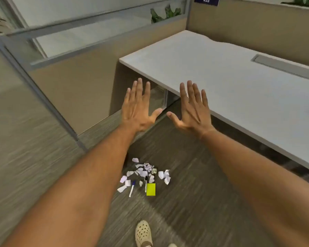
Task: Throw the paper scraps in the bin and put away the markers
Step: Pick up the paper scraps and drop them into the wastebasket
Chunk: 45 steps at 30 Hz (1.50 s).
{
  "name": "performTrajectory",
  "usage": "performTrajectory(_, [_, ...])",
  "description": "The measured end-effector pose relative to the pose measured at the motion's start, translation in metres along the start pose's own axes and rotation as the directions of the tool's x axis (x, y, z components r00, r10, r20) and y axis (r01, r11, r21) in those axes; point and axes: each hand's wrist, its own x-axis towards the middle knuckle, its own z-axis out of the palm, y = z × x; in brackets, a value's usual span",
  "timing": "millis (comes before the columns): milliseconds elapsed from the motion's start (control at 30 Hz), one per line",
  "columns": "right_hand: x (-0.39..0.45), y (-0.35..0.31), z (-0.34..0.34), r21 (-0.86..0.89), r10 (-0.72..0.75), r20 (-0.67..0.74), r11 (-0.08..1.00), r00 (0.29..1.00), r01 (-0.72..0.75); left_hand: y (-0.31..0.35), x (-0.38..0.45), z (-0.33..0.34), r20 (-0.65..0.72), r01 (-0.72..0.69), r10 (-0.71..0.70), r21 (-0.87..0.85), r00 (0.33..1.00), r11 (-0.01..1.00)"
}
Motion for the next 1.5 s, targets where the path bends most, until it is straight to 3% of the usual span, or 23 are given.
performTrajectory(433, [-0.006,-0.07,0.111,0.02,-0.058,0.197,0.998,0.979,0.055,-0.096,-0.043,0.107,0.139,0.082,-0.076,-0.042,0.987,0.996])
performTrajectory(733, [-0.002,-0.126,0.242,0.025,-0.037,0.421,0.999,0.906,0.029,-0.189,-0.058,0.229,0.375,0.144,-0.097,-0.099,0.922,0.985])
performTrajectory(967, [-0.017,-0.133,0.331,0.032,0.024,0.539,0.998,0.842,-0.049,-0.206,-0.073,0.317,0.512,0.161,-0.064,-0.148,0.857,0.976])
performTrajectory(1200, [-0.039,-0.108,0.461,0.064,-0.028,0.646,0.998,0.763,-0.018,-0.189,-0.093,0.448,0.609,0.25,-0.094,-0.176,0.787,0.952])
performTrajectory(1500, [-0.076,-0.093,0.678,0.176,-0.175,0.698,0.982,0.695,0.071,-0.18,-0.135,0.65,0.695,0.321,-0.169,-0.093,0.698,0.942])
